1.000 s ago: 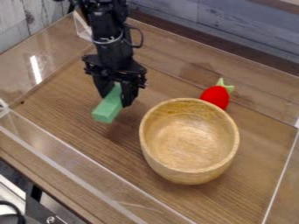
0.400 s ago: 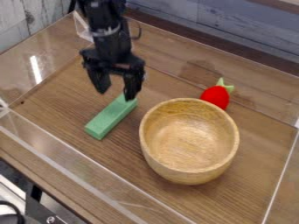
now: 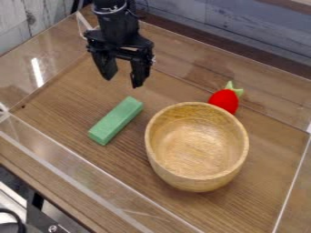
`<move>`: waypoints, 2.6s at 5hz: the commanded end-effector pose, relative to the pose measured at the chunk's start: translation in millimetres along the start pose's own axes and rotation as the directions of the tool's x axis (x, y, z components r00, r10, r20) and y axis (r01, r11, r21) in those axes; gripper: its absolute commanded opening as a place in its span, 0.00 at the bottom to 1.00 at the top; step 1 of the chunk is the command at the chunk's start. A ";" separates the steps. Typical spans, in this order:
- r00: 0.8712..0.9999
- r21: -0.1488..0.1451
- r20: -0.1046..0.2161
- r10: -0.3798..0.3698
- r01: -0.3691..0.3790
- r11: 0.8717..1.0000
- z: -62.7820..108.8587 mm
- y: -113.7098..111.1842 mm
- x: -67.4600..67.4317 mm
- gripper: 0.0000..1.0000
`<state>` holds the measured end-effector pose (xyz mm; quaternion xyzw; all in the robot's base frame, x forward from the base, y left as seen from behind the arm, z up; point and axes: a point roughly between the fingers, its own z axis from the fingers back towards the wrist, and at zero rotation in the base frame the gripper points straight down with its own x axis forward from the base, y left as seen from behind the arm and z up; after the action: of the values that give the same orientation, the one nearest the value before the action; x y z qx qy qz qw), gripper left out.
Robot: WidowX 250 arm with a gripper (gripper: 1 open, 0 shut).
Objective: Remove the green block from the brown bowl and put it on the table
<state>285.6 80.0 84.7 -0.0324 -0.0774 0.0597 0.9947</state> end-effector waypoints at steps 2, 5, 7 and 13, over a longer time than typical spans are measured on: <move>0.996 0.017 0.037 -0.075 0.075 0.997 10.3 -7.6 10.6 1.00; 0.987 0.013 0.000 -0.162 0.162 0.987 -1.2 -13.5 11.9 1.00; 0.984 0.013 -0.024 -0.177 0.177 0.984 -35.3 0.1 11.5 1.00; 0.993 0.030 -0.049 -0.112 0.113 0.993 -22.1 9.4 30.0 1.00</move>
<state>309.1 86.3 52.4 -0.0226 -0.0293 0.0027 0.9993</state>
